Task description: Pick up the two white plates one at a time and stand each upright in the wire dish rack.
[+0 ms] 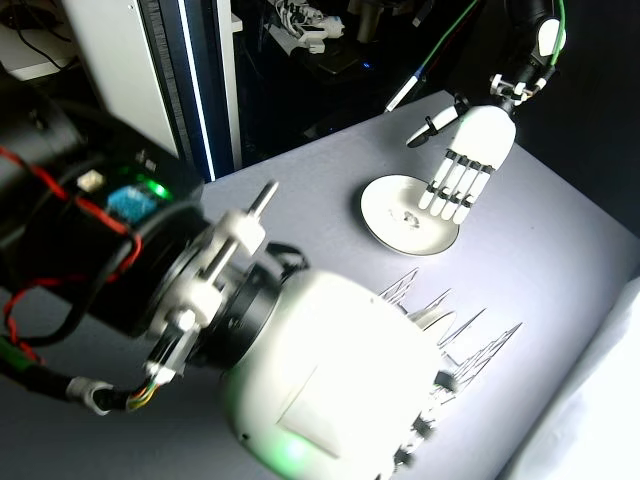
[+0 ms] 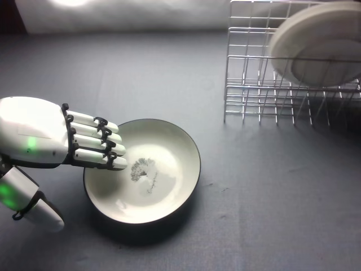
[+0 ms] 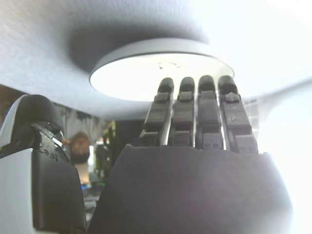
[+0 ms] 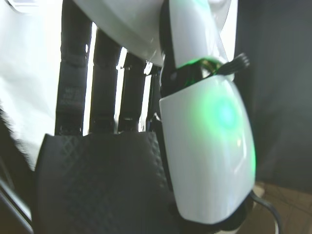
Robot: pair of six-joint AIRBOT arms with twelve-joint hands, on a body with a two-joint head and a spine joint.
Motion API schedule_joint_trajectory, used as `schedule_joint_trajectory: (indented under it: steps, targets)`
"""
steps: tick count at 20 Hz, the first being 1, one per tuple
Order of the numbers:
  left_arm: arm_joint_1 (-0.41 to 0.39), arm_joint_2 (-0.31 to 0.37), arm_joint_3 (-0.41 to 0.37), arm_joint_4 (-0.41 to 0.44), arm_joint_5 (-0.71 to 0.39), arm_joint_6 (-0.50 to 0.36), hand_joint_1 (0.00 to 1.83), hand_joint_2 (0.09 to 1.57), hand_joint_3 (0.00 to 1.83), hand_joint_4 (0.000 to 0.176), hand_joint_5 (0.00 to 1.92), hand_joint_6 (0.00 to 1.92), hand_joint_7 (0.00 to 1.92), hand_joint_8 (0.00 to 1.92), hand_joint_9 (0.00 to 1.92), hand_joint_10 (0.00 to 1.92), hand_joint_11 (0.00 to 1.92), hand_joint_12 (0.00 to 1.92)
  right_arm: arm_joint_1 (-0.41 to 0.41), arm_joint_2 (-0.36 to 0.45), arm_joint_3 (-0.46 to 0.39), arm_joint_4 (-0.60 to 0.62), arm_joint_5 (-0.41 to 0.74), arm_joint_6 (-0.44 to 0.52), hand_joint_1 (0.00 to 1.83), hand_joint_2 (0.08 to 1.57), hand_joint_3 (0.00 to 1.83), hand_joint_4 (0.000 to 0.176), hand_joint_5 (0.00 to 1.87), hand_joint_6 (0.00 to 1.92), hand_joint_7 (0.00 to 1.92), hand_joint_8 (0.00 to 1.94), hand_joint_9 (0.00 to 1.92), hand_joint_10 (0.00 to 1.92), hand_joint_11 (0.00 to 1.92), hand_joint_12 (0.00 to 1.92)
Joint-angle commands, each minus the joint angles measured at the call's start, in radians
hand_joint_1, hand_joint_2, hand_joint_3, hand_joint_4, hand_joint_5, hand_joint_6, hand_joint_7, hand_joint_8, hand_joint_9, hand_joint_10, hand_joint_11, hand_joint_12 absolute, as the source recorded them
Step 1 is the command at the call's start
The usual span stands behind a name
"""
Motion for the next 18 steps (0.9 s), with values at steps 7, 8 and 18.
schedule_joint_trajectory:
  steps: [7,8,18]
  targets:
    - [-0.007,-0.003,0.018,-0.060,-0.030,0.005,0.00,1.05,0.00,0.000,0.01,0.00,0.00,0.00,0.00,0.00,0.00,0.00,-0.063,-0.003,0.021,0.004,0.190,0.006,1.38,1.09,0.00,0.000,0.96,1.01,1.03,0.87,0.98,1.05,0.79,1.08]
    - [-0.010,-0.003,0.021,-0.060,-0.029,0.006,0.00,1.05,0.00,0.000,0.01,0.00,0.00,0.00,0.00,0.00,0.00,0.00,-0.065,-0.003,0.021,0.004,0.191,0.006,1.38,1.11,0.00,0.000,0.87,1.12,0.98,0.94,0.95,1.12,0.74,1.09]
    - [-0.005,-0.007,0.043,-0.060,-0.028,0.011,0.00,1.04,0.00,0.000,0.03,0.01,0.00,0.00,0.00,0.00,0.00,0.00,0.038,-0.004,-0.042,-0.037,0.207,0.006,1.25,1.13,0.00,0.000,0.75,0.06,0.76,0.02,0.73,0.04,0.27,1.10]
